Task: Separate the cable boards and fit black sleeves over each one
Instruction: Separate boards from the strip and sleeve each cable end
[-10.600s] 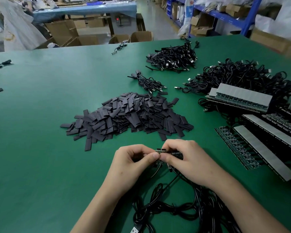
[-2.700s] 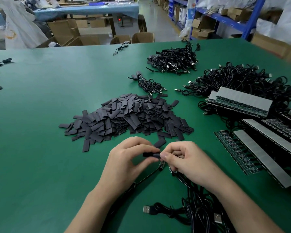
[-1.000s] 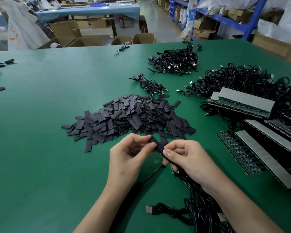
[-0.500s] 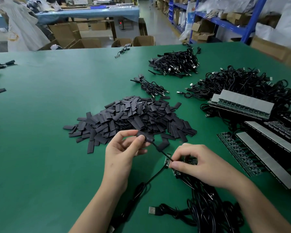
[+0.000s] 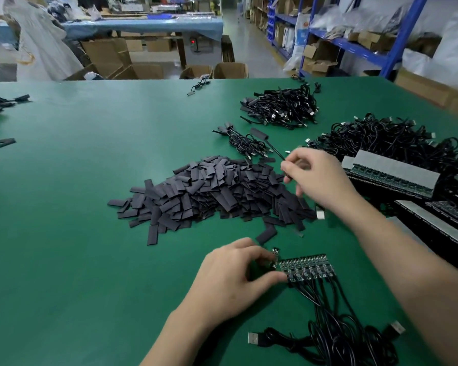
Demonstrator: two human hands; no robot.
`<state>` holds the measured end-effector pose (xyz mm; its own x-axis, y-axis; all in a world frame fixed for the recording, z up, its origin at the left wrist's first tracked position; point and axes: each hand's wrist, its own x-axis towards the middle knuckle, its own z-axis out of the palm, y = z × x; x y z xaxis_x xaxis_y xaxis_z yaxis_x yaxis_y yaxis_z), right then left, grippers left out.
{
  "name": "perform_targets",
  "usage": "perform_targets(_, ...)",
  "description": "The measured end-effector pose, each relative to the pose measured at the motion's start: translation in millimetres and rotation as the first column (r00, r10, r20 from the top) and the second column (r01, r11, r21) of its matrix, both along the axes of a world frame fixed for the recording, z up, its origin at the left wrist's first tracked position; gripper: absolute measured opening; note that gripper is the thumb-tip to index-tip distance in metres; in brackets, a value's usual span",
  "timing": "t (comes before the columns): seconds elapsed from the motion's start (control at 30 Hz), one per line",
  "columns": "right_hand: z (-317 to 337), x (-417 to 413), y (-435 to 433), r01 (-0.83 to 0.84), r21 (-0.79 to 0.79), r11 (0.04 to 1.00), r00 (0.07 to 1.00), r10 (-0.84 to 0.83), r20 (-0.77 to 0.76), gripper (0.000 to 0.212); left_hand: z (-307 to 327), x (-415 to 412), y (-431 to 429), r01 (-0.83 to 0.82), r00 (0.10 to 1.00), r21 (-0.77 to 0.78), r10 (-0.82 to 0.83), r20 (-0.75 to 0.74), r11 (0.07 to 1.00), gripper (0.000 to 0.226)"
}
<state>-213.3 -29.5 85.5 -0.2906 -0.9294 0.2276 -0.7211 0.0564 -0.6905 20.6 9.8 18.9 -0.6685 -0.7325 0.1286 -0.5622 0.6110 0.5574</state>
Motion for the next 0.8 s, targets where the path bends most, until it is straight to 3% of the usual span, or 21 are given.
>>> perform_targets(0.2, 19, -9, -115, 0.075, 0.071, 0.995, 0.934, -0.045, -0.354, 0.018, -2, -2, 2, 0.034, 0.998, 0.008, -0.034, -0.055, 0.999, 0.046)
perform_targets(0.4, 44, 2, -169, 0.039, 0.053, 0.998, 0.95, -0.02, -0.312, 0.034, -3, -3, -2, 0.07, 0.996, 0.006, -0.07, -0.063, 0.998, 0.029)
perform_targets(0.53, 28, 12, -120, -0.088, 0.023, 0.996, 0.953, 0.091, -0.29, 0.025, -5, -2, -4, 0.065, 0.995, 0.043, -0.061, -0.081, 0.997, 0.024)
perform_targets(0.7, -6, 10, -14, -0.188, 0.212, 0.959, 0.953, 0.23, -0.197, 0.009, -6, -3, -5, 0.01, 0.98, 0.13, 0.016, -0.2, 0.991, 0.019)
perform_targets(0.8, -23, 7, 40, -0.173, 0.312, 0.934, 0.967, 0.22, -0.125, 0.012, -6, -3, -6, -0.056, 0.95, 0.178, 0.108, -0.294, 0.982, 0.018)
